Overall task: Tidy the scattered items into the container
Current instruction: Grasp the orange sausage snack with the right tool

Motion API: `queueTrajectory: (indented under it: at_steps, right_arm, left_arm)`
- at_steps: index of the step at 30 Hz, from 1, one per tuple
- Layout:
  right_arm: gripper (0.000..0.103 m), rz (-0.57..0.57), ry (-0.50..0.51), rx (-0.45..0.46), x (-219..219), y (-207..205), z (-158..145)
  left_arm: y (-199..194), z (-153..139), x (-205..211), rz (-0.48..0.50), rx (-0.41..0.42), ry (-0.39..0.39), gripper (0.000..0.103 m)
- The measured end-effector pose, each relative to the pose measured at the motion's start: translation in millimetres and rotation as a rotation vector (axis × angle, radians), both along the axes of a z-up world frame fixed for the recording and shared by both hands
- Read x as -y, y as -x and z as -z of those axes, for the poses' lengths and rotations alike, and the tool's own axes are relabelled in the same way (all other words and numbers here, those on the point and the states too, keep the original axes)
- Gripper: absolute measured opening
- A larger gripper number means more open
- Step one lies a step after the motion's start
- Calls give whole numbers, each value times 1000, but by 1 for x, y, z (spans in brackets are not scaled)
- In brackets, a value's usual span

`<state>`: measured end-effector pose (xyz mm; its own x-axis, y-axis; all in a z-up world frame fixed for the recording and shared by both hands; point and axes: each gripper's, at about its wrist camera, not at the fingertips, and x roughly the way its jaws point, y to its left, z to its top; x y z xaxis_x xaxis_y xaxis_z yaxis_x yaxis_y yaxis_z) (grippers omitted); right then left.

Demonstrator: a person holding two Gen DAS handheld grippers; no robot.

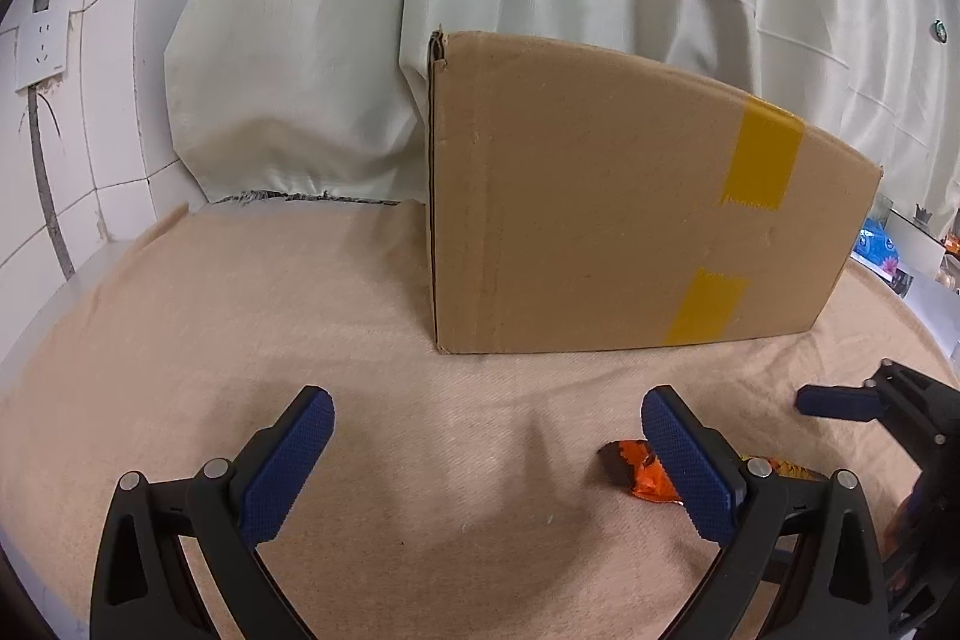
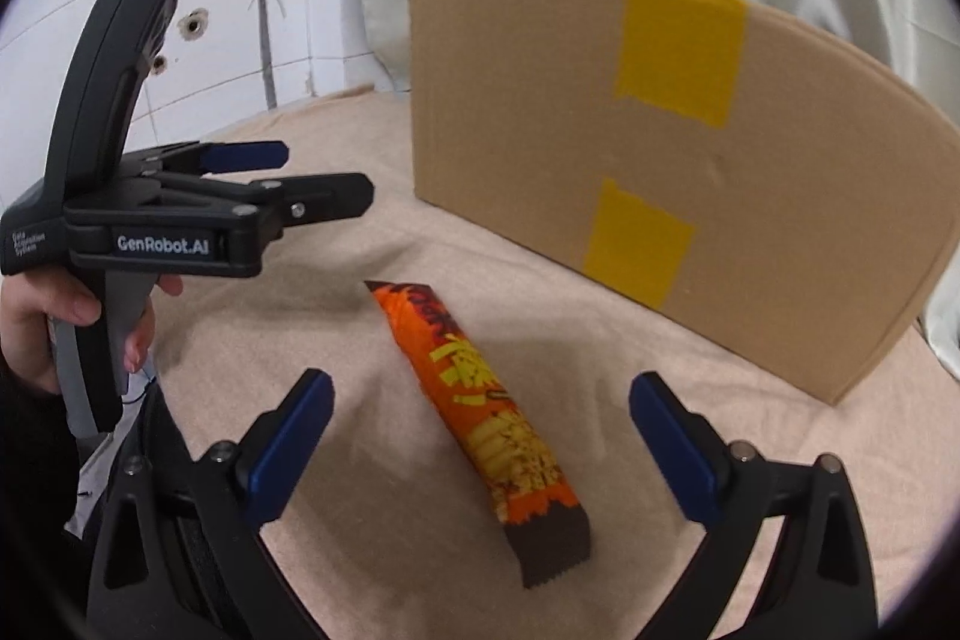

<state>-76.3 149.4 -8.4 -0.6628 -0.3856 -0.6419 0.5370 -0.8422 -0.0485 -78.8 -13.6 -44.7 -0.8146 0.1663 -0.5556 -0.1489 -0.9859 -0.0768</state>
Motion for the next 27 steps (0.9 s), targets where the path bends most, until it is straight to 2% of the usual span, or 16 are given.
queueTrajectory:
  at_steps: [3,7,12,14,15,18,21,27]
  right_arm:
    - [92,-6,-16,20,3,5,6]
    - [66,11,-42,44,3,11,10]
    - [55,6,-54,89,4,15,15]
    - [49,26,-36,101,0,16,15]
    - [42,34,-37,97,-1,15,14]
    - [34,42,-23,104,-6,14,14]
    - [29,72,35,88,-16,15,10]
    - [27,114,92,70,-38,5,-4]
  left_arm:
    - [0,0,-2,-1,-3,16,103]
    - [0,0,-2,3,-1,10,103]
    - [1,-1,-2,8,-1,3,103]
    - [1,-1,-3,9,1,6,103]
    - [2,0,-3,10,5,7,103]
    - [1,1,-4,13,11,10,103]
    - [1,0,-5,18,10,10,103]
    - [-1,-6,-13,27,0,11,103]
